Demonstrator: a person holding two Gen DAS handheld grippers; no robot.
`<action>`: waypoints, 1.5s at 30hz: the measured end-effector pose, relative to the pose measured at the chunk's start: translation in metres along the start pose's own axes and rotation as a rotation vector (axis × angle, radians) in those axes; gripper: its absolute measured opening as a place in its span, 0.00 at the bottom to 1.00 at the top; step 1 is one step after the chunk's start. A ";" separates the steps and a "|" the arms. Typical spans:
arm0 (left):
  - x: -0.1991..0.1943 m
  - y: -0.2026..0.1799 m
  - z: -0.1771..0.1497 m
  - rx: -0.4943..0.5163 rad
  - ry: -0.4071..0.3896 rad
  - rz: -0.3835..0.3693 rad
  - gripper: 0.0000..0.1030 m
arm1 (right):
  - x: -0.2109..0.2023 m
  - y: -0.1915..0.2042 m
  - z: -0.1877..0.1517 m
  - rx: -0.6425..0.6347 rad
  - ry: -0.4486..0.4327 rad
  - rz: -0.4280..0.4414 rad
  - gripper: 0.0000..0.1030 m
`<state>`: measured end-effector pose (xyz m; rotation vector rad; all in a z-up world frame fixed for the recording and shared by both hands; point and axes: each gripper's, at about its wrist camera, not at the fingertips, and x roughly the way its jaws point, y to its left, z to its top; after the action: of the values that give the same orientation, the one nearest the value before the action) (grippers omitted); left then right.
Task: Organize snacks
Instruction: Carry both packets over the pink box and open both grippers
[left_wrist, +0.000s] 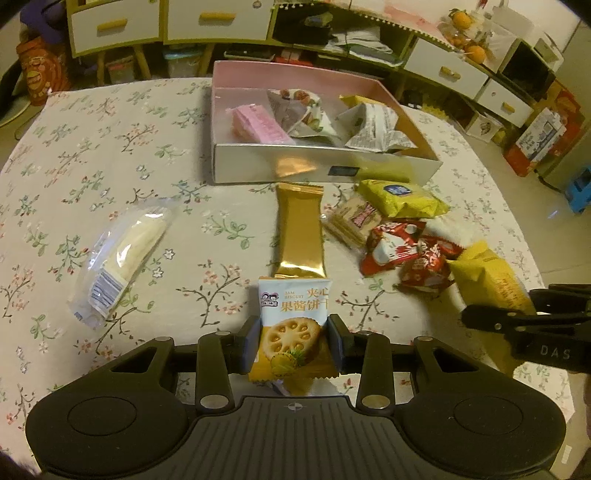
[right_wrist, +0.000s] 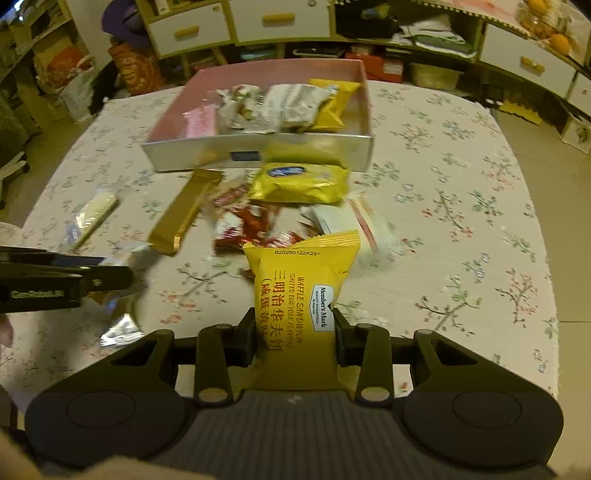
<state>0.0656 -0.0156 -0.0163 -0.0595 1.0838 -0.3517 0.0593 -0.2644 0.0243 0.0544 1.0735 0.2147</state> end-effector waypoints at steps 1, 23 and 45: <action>-0.001 -0.001 0.000 0.002 -0.002 -0.003 0.35 | -0.001 0.002 0.000 -0.001 -0.002 0.009 0.34; -0.015 0.004 0.050 0.015 -0.123 0.015 0.35 | -0.005 0.015 0.056 0.028 -0.086 0.054 0.34; 0.046 0.019 0.149 0.036 -0.225 0.094 0.35 | 0.052 -0.012 0.160 0.099 -0.139 0.049 0.35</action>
<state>0.2196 -0.0298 0.0104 -0.0153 0.8543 -0.2733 0.2250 -0.2558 0.0542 0.1823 0.9439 0.1987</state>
